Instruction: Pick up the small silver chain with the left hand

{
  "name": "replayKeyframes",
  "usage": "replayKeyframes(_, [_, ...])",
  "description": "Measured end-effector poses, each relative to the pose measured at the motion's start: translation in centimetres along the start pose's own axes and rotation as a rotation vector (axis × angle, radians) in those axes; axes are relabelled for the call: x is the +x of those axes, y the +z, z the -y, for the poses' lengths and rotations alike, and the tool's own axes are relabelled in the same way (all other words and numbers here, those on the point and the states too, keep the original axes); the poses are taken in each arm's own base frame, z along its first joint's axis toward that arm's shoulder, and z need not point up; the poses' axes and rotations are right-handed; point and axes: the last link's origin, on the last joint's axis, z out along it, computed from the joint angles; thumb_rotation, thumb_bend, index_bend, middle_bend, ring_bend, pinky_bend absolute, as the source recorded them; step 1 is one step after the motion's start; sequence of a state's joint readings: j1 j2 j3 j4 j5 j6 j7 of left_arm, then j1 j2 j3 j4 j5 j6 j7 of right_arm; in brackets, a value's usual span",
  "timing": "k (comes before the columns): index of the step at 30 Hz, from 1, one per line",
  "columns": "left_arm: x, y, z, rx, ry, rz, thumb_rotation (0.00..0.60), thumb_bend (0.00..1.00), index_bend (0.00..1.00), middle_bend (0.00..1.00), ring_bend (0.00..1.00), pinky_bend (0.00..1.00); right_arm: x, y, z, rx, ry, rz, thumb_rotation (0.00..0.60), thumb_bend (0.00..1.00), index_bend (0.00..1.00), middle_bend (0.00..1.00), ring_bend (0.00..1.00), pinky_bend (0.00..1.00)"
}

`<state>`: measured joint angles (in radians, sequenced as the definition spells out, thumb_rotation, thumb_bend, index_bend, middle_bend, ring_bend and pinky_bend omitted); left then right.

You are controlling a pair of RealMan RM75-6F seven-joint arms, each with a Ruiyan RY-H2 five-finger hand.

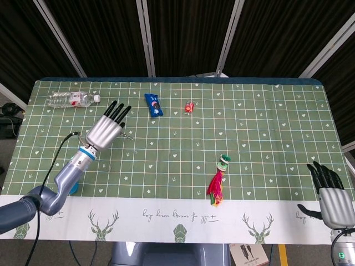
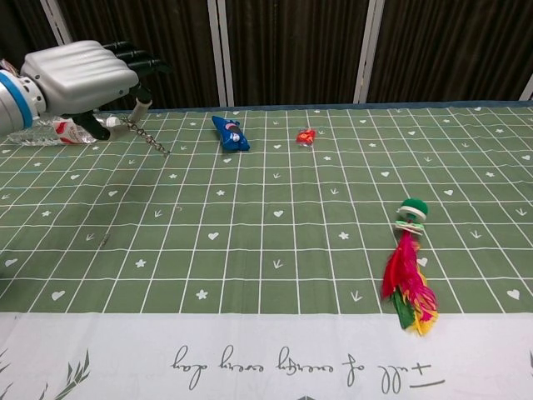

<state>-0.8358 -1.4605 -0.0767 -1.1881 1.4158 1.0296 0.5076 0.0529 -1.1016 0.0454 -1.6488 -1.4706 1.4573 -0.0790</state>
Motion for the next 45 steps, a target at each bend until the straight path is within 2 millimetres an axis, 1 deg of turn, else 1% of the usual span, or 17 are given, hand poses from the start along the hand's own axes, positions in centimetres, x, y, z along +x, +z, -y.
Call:
replayKeyframes(9, [0.2, -3.5, -0.2, -0.168, 0.221, -0.07, 0.6, 0.49, 0.64, 0.0, 0.0, 0.0, 0.0, -0.1, 0.1, 0.001, -0.009, -0.006, 0.6, 0.06, 0.0, 0.0, 0.0, 0.09])
replayKeyframes(14, [0.1, -5.2, -0.4, -0.268, 0.341, -0.102, 0.6, 0.49, 0.64, 0.0, 0.0, 0.0, -0.1, -0.1, 0.2, 0.003, -0.013, -0.008, 0.6, 0.06, 0.0, 0.0, 0.0, 0.09])
replayKeyframes(18, [-0.3, -6.3, -0.2, -0.319, 0.408, -0.103, 0.6, 0.5, 0.64, 0.0, 0.0, 0.0, 0.0, -0.2, 0.3, 0.005, -0.015, -0.011, 0.6, 0.06, 0.0, 0.0, 0.0, 0.09])
replayKeyframes(26, [-1.4, -7.3, -0.1, -0.36, 0.458, -0.074, 0.6, 0.5, 0.64, 0.0, 0.0, 0.0, -0.1, -0.2, 0.3, 0.004, -0.016, -0.011, 0.6, 0.06, 0.0, 0.0, 0.0, 0.09])
replayKeyframes(36, [-2.4, -8.1, -0.4, -0.377, 0.46, -0.04, 0.6, 0.5, 0.63, 0.0, 0.0, 0.0, 0.0, -0.2, 0.3, 0.005, -0.019, -0.014, 0.6, 0.06, 0.0, 0.0, 0.0, 0.09])
replayKeyframes(45, [-3.2, -8.8, -0.3, -0.365, 0.452, -0.014, 0.6, 0.5, 0.63, 0.0, 0.0, 0.0, 0.0, -0.3, 0.3, 0.004, -0.021, -0.016, 0.6, 0.06, 0.0, 0.0, 0.0, 0.09])
